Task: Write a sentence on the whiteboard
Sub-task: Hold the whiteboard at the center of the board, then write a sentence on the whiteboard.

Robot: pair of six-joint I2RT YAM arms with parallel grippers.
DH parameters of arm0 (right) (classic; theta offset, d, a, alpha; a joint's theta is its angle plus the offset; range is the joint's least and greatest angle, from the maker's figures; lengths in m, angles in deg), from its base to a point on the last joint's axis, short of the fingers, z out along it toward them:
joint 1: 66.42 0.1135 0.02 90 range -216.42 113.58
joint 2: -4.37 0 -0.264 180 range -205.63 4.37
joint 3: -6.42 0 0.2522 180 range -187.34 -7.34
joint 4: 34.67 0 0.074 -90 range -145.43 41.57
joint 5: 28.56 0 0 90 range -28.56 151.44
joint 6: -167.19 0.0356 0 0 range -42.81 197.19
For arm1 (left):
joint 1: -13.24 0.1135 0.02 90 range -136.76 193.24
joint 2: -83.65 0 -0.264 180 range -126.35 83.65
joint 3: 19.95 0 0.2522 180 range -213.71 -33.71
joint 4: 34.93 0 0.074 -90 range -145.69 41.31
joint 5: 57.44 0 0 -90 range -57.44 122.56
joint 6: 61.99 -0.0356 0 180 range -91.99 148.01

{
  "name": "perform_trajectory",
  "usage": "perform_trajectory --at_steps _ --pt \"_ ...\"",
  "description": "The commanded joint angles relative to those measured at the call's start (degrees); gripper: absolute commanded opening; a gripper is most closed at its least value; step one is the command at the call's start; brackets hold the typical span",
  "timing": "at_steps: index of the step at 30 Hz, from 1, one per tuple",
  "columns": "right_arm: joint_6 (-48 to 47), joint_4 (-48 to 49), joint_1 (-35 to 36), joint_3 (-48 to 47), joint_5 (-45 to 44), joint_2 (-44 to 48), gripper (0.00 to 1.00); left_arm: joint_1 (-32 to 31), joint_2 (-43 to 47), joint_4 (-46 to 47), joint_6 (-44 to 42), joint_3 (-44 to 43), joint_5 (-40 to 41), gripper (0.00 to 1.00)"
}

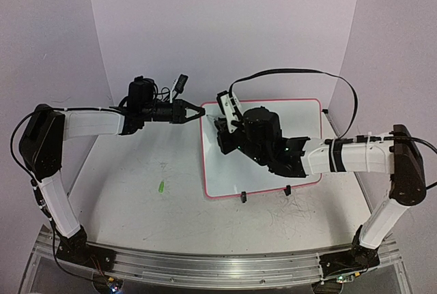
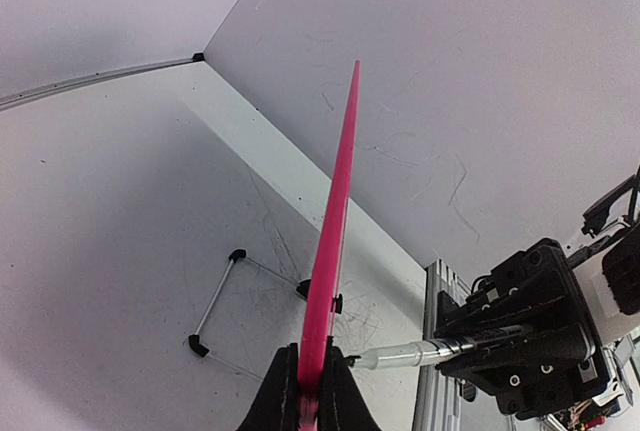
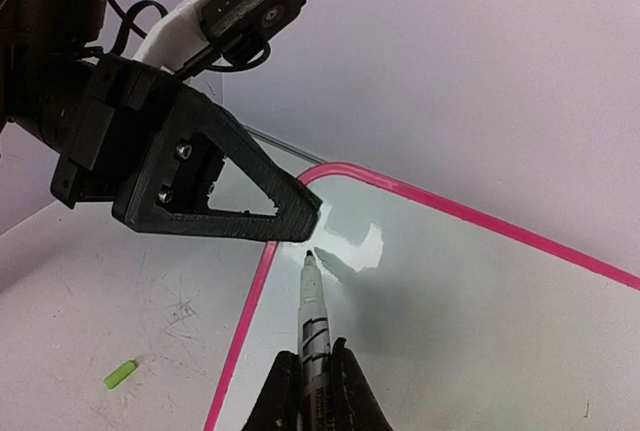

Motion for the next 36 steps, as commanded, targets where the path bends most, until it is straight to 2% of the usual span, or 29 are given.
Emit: perform_trajectory --at_steps 1,36 --pt "-0.3 1.9 0.3 -3.0 -1.6 -0.9 0.00 0.1 1.0 1.9 0.3 -0.6 -0.5 0.04" --pt "2.2 1.9 -0.2 -0.8 -7.9 -0.7 0.00 0.1 1.4 2.1 -0.1 -0.1 -0.5 0.00"
